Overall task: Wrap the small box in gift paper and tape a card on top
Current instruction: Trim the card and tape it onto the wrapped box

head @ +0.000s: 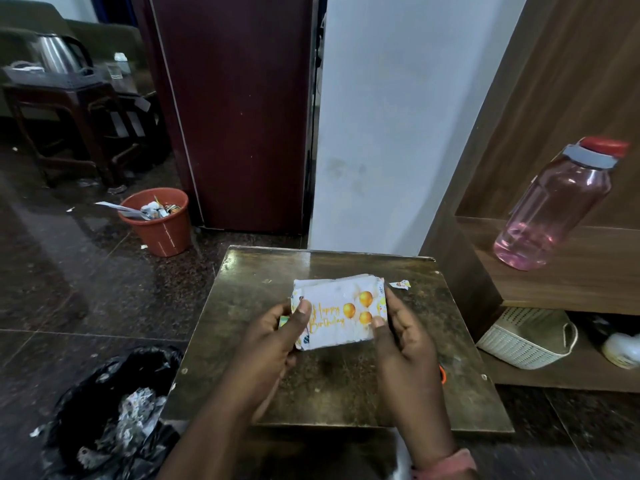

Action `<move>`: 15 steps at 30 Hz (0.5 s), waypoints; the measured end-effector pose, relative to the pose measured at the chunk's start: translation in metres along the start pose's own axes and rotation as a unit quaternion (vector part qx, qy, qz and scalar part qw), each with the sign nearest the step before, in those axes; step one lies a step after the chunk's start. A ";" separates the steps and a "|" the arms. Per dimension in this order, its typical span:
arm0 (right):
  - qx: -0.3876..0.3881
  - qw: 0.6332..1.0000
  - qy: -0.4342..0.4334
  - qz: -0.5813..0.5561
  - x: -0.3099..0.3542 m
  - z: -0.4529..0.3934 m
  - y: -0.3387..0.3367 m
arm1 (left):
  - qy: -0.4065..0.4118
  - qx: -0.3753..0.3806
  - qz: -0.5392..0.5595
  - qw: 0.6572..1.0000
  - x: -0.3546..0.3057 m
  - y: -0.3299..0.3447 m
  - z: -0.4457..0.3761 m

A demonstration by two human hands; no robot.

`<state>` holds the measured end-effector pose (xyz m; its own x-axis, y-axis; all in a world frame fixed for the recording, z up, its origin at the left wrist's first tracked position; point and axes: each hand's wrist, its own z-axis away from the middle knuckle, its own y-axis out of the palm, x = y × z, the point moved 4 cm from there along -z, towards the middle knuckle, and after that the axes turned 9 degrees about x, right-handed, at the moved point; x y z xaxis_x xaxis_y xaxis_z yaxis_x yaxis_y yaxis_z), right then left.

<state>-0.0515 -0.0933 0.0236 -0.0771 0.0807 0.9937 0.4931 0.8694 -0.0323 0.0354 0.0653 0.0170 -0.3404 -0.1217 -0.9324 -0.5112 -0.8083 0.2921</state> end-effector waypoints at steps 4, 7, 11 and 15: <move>-0.035 0.999 0.012 0.018 -0.004 -0.006 -0.001 | 0.016 -0.099 -0.160 0.982 -0.004 -0.012 -0.002; -0.065 0.996 0.025 0.063 -0.011 -0.008 0.003 | -0.032 -0.117 -0.240 0.963 0.002 -0.024 -0.006; -0.103 0.987 0.033 0.119 -0.020 -0.010 0.001 | -0.084 -0.112 -0.307 0.941 0.011 -0.020 -0.007; -0.127 0.977 0.033 0.170 -0.028 -0.010 0.001 | -0.063 -0.112 -0.339 0.932 0.015 -0.011 -0.008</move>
<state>-0.0402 -0.0994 -0.0031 0.1806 0.3057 0.9348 0.6801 0.6478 -0.3433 0.0419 0.0678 -0.0015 -0.0960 0.5179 -0.8501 -0.4699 -0.7764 -0.4200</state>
